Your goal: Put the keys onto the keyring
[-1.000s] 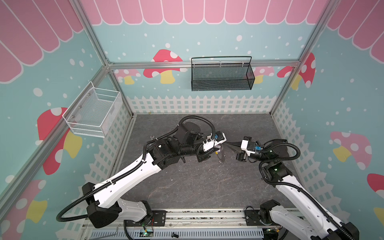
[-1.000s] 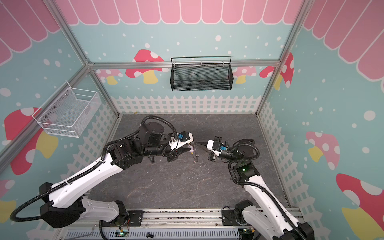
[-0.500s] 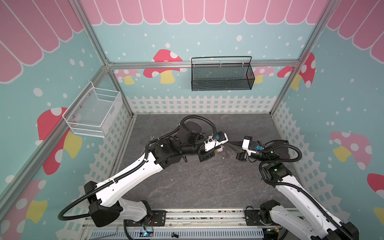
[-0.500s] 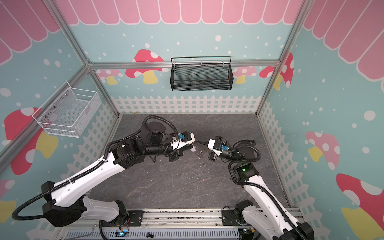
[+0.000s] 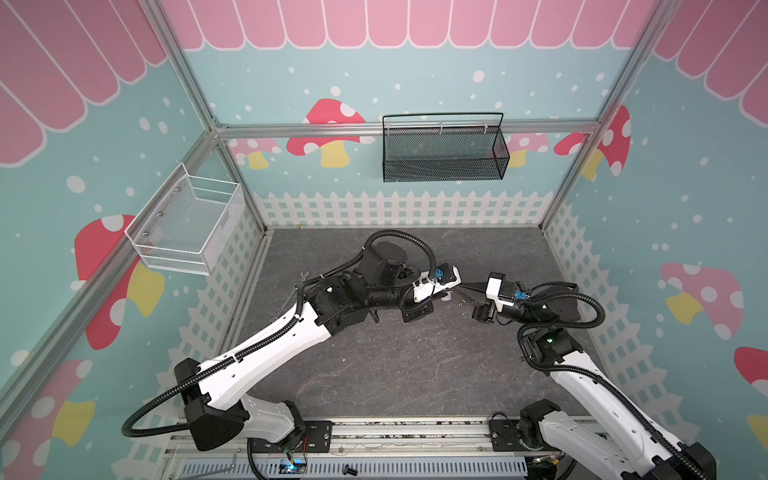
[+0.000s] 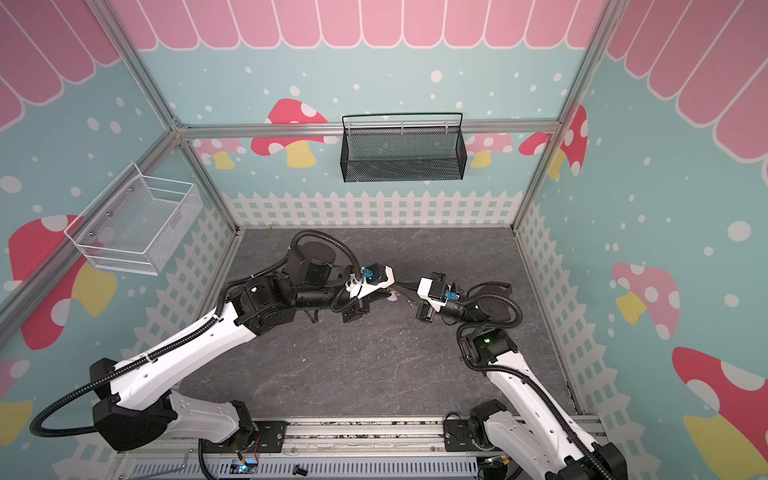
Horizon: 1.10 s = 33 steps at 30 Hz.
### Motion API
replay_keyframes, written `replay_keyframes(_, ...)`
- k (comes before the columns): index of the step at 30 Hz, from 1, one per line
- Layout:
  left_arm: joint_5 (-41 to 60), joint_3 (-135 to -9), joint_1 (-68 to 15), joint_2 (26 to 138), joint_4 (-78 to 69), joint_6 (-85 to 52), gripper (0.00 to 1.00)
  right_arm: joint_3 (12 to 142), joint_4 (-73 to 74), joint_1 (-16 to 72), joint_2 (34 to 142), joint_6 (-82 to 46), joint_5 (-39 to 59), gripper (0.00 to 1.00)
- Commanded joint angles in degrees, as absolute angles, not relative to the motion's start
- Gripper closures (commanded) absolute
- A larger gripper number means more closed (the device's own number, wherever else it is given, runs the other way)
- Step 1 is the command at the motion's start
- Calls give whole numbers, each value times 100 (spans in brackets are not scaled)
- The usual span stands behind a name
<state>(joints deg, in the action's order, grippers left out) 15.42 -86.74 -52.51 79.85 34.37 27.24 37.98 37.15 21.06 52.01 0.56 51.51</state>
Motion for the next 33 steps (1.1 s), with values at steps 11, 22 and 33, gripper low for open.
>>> replay_keyframes(11, 1858, -8587, -5247, 8112, 2856, 2839, 98, 3665, 3937, 2136, 5195, 52, 5039, 100)
replay_keyframes(22, 1259, -8613, -5238, 7880, 3507, 3022, 90, 3784, 3119, 2130, 5046, 645, 4760, 100)
replay_keyframes(33, 1094, -7449, -5083, 7235, 2501, 2356, 60, 3870, 3278, 2130, 5063, 499, 4873, 100)
